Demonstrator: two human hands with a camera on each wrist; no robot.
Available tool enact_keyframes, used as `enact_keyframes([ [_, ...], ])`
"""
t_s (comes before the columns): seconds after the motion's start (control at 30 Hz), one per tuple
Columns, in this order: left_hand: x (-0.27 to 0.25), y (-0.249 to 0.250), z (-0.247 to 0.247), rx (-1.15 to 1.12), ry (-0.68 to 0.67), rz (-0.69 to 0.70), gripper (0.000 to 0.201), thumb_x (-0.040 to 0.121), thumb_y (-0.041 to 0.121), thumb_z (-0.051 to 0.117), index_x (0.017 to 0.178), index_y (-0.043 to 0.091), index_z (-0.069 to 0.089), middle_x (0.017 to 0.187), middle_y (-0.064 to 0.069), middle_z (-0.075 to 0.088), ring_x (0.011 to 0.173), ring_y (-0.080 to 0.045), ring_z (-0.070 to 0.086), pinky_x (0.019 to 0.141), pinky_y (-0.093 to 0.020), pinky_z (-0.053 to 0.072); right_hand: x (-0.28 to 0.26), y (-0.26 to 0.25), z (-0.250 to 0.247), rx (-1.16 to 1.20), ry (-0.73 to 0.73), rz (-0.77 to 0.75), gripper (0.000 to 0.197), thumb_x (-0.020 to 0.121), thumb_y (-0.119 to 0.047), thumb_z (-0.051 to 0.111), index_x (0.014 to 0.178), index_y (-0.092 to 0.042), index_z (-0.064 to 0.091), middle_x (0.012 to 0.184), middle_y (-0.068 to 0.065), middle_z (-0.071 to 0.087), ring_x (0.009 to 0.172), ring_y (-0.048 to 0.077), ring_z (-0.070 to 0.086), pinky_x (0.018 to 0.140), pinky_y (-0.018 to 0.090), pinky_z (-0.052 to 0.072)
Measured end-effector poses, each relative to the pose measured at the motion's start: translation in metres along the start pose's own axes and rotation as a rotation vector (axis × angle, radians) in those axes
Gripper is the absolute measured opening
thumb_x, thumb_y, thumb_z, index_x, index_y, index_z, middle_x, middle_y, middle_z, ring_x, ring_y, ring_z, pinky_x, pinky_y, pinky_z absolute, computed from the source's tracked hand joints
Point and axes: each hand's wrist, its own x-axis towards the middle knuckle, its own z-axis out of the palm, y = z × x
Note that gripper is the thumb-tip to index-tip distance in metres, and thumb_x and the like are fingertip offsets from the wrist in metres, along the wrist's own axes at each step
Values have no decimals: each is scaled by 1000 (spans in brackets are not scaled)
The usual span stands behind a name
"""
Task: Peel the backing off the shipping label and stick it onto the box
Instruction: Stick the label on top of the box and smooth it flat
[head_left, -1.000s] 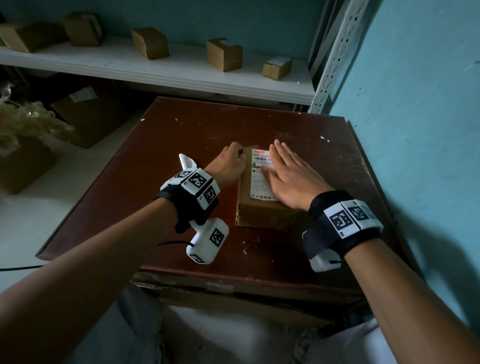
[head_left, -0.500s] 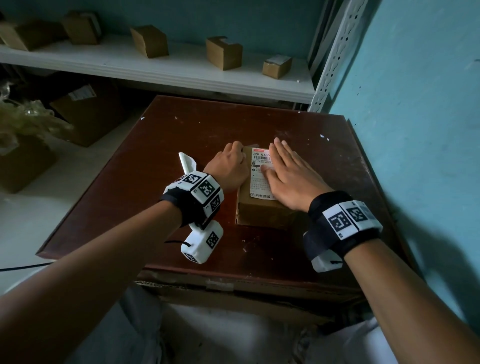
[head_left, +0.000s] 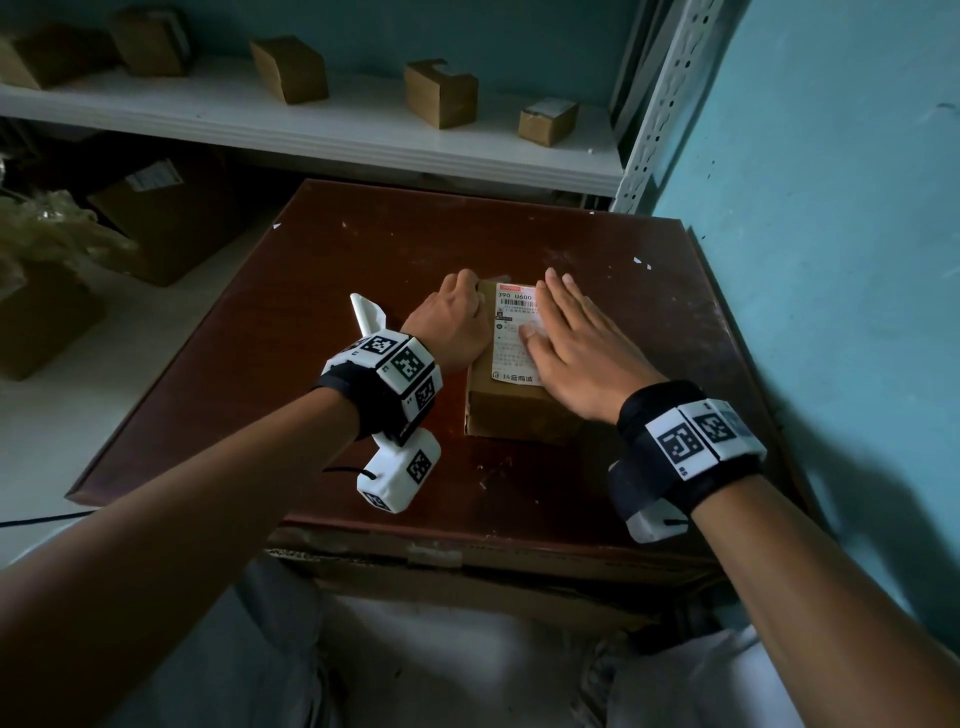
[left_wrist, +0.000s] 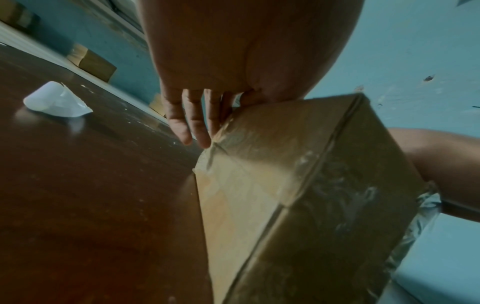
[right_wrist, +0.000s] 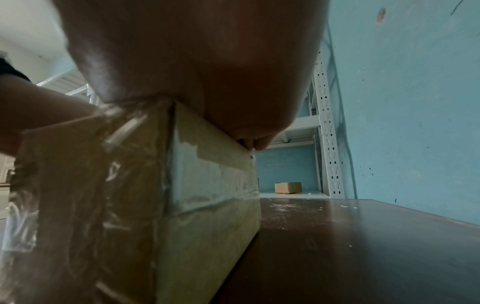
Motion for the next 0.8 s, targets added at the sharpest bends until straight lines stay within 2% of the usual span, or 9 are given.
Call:
enact_keyframes([
  [0.1,1,1,1,-18,0,-8,31,102,29,26,121,10,40,119,-7,48,95,-18,53,77,-31,43,-3,1,0,-3,4,-10,64,104,-47,11,155,-13,-9,163,1,-18,149,11,-18,121,28,-8],
  [0.3,0,1,1,-24,-2,-5,31,102,29,26,121,9,40,122,-9,48,102,-22,56,86,-36,48,-9,1,3,-19,14,-32,65,105,-46,12,155,-12,-10,163,2,-18,150,12,-17,120,27,-9],
  [0.5,0,1,2,-14,16,4,32,102,30,26,121,9,40,121,-8,48,94,-18,53,77,-31,42,-17,1,5,-75,33,-66,65,105,-45,11,155,-9,-10,163,6,-17,150,15,-16,120,27,-10],
  [0.8,2,2,3,-14,13,2,30,103,30,26,119,10,40,117,-7,48,93,-17,53,77,-31,45,-24,0,8,-142,81,-86,65,104,-45,9,155,-8,-6,164,7,-14,151,18,-14,123,31,-7],
])
